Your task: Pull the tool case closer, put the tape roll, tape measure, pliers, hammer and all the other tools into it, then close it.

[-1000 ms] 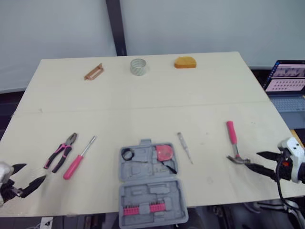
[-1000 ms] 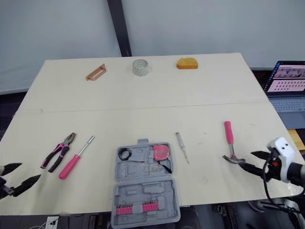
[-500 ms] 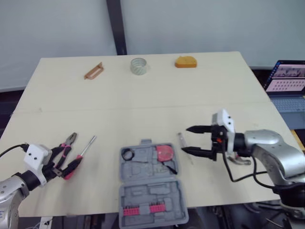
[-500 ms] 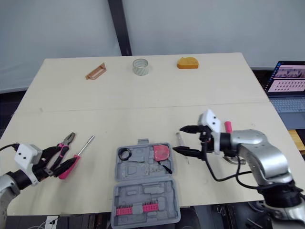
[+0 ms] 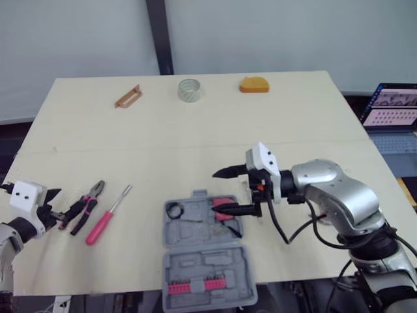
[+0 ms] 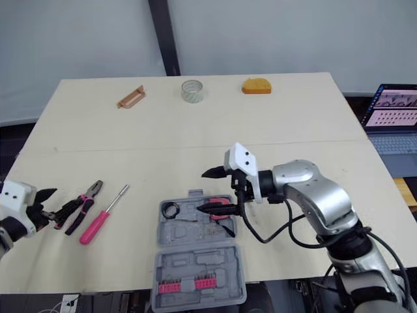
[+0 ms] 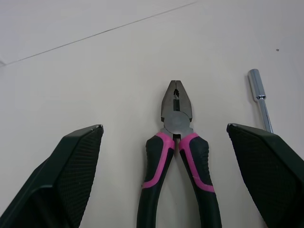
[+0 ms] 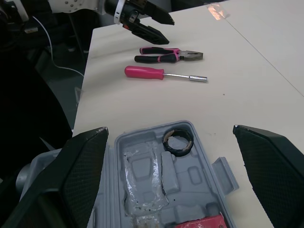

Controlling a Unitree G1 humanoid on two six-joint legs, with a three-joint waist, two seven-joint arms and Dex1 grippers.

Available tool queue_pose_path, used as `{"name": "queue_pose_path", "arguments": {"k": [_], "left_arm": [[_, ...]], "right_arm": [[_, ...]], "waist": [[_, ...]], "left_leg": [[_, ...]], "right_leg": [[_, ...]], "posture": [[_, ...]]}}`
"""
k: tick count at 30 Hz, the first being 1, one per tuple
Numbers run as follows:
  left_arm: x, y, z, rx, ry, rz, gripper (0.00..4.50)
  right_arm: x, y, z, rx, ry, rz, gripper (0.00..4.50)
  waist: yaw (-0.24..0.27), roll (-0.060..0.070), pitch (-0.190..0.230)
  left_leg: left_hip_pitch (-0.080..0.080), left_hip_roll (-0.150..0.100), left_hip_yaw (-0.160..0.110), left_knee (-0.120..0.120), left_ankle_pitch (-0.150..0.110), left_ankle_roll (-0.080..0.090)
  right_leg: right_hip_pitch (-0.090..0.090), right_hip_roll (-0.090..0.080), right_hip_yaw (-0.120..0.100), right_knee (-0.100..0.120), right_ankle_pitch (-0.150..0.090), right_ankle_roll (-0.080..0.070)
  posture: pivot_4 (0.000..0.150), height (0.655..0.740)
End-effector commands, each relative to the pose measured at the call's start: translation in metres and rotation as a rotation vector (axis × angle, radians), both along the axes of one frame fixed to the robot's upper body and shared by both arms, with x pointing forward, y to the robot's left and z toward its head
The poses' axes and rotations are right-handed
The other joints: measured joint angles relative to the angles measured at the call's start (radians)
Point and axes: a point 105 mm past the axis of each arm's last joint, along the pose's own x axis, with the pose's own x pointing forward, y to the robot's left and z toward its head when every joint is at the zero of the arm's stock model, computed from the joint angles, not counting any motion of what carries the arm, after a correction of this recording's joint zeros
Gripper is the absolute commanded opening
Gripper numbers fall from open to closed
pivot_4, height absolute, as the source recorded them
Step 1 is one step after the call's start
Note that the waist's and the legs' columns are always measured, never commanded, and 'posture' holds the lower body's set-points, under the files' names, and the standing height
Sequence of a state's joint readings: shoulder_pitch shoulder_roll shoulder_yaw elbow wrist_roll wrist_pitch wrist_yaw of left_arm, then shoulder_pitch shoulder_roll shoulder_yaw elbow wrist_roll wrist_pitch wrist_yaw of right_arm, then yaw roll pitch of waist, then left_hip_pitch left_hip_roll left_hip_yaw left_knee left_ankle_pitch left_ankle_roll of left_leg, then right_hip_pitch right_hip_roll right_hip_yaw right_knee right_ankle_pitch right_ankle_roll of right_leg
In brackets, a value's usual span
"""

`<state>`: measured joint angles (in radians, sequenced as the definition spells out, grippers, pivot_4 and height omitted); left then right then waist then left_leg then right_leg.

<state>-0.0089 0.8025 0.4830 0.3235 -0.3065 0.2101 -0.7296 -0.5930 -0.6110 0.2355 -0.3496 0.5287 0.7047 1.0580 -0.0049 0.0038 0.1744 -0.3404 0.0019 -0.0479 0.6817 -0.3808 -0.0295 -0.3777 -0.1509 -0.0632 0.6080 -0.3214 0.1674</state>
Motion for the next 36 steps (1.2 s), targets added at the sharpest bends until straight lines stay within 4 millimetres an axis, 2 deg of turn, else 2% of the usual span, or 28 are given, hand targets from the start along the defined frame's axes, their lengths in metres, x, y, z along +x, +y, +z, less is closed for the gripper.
{"name": "queue_pose_path", "arguments": {"k": [1,10,20,28,31,34,36], "left_arm": [[0.0,0.008,-0.006,0.008,0.057,0.006,4.5],[0.001,0.005,-0.032,0.017,0.177,-0.025,4.5],[0.007,0.007,-0.042,0.055,0.215,-0.026,4.5],[0.002,0.009,-0.054,0.066,0.275,-0.031,4.5],[0.001,0.009,-0.054,0.067,0.272,-0.033,3.67],[0.001,0.008,-0.055,0.066,0.268,-0.034,2.37],[0.001,0.009,-0.055,0.067,0.266,-0.031,2.33]], "right_arm": [[-0.003,0.006,0.013,0.014,-0.056,0.022,4.45],[-0.003,0.005,0.014,0.015,-0.061,0.009,4.45],[-0.006,0.007,0.019,0.013,-0.075,0.03,4.45],[-0.005,0.005,0.019,0.009,-0.08,0.022,4.45],[-0.005,0.005,0.019,0.004,-0.087,0.018,4.5],[-0.005,0.004,0.02,0.003,-0.089,0.017,4.5],[-0.005,0.004,0.02,0.003,-0.09,0.015,4.5]], "waist": [[-0.001,0.0,0.0],[-0.015,-0.001,0.0],[-0.017,0.0,0.0],[-0.014,0.0,0.0],[-0.015,0.0,0.0],[-0.018,0.001,0.0],[-0.019,0.002,0.0]], "left_leg": [[0.0,0.0,0.0,0.0,0.0,0.0],[0.0,0.0,0.001,0.0,0.0,0.0],[0.0,0.0,0.001,0.0,0.0,0.0],[0.001,0.0,0.001,0.0,0.0,0.0],[0.001,0.0,0.001,0.0,0.0,0.0],[0.002,0.0,0.001,0.0,0.0,0.0],[0.002,0.0,0.001,0.0,0.0,0.0]], "right_leg": [[-0.001,0.0,0.0,0.0,0.0,0.0],[-0.002,0.0,-0.002,0.002,0.0,0.0],[-0.002,-0.001,-0.002,0.003,0.0,0.0],[-0.001,-0.001,-0.002,0.004,0.0,0.0],[-0.001,-0.001,-0.002,0.004,0.0,0.0],[-0.001,-0.001,-0.002,0.004,0.0,0.0],[-0.001,-0.001,-0.002,0.004,0.0,0.0]], "posture": [[0.15,0.74],[0.15,0.74],[0.15,0.74],[0.15,0.74],[0.15,0.74],[0.15,0.74],[0.15,0.74]]}}
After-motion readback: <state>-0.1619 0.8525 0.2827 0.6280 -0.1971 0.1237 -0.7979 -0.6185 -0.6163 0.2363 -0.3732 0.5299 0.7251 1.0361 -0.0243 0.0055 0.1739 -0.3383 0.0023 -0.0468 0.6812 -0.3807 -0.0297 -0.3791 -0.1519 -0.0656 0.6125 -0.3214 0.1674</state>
